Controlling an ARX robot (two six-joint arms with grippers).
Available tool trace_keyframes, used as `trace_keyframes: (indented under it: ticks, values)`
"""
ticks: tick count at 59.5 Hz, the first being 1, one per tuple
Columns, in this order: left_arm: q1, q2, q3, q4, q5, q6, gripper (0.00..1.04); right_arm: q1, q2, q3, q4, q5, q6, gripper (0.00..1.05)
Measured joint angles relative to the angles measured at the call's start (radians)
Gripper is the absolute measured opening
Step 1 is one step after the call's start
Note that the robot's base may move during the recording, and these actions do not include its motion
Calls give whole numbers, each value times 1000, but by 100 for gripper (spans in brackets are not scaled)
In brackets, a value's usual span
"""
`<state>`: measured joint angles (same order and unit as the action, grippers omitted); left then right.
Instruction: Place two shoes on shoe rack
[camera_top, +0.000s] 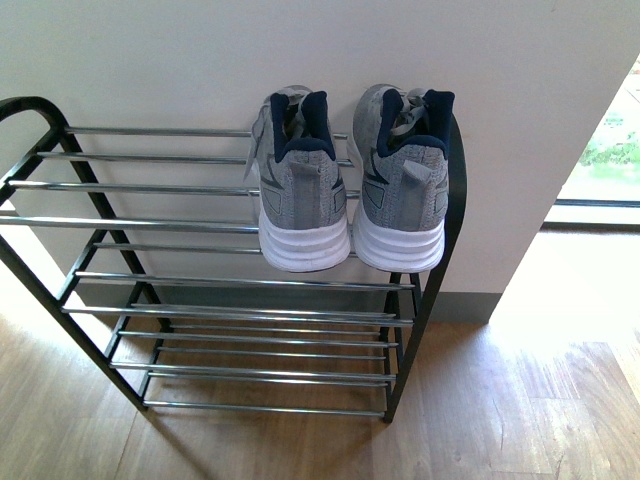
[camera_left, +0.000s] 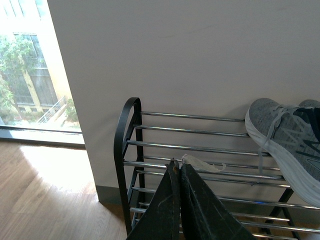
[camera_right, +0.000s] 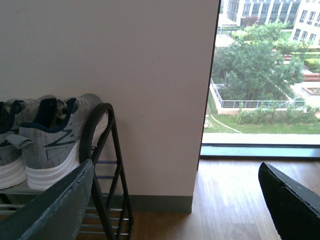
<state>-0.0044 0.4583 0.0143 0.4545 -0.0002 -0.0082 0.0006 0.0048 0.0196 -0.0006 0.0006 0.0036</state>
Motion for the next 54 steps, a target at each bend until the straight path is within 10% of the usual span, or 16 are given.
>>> trace_keyframes:
  ticks: [54]
  values:
    - [0,-413,0,-439,0,0,1,0,0,0,0,0,0,96]
